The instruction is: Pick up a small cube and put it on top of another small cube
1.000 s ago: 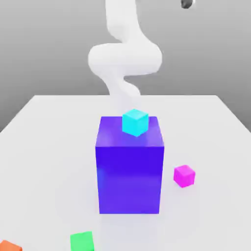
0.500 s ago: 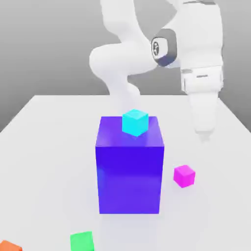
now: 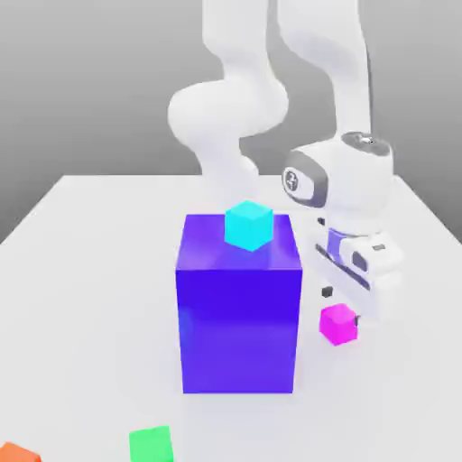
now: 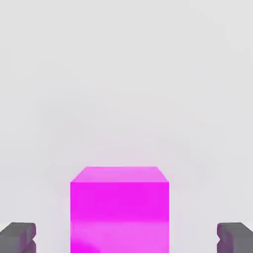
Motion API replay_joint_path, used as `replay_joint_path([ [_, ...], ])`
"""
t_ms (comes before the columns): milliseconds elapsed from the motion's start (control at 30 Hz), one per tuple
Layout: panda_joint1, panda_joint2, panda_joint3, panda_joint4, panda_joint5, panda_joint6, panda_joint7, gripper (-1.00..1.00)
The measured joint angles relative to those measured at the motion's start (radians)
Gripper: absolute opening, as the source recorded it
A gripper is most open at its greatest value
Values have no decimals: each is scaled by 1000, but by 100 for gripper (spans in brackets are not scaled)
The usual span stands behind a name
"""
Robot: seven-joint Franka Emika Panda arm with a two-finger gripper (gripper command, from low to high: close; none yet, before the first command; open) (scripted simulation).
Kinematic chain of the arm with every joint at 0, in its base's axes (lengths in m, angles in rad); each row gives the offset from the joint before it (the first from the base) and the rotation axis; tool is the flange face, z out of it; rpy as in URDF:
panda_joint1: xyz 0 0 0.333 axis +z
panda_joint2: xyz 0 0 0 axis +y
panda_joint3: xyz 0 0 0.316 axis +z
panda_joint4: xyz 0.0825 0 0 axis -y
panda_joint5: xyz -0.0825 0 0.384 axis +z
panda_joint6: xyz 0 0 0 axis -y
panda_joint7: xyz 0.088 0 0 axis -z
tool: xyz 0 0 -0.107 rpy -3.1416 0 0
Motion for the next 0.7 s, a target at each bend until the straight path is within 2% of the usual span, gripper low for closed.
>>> replay_joint_path([
  [33,-6,36,6,7,-1,30,0,0],
  [67,-8,63,8,11,-1,51,0,-100],
  [300,-11,64,10,12,-2,50,1,-100],
  [600,0,-229,-4,-40,-21,-189,10,-100],
  [700,4,-205,-2,4,-30,-180,-46,-100],
])
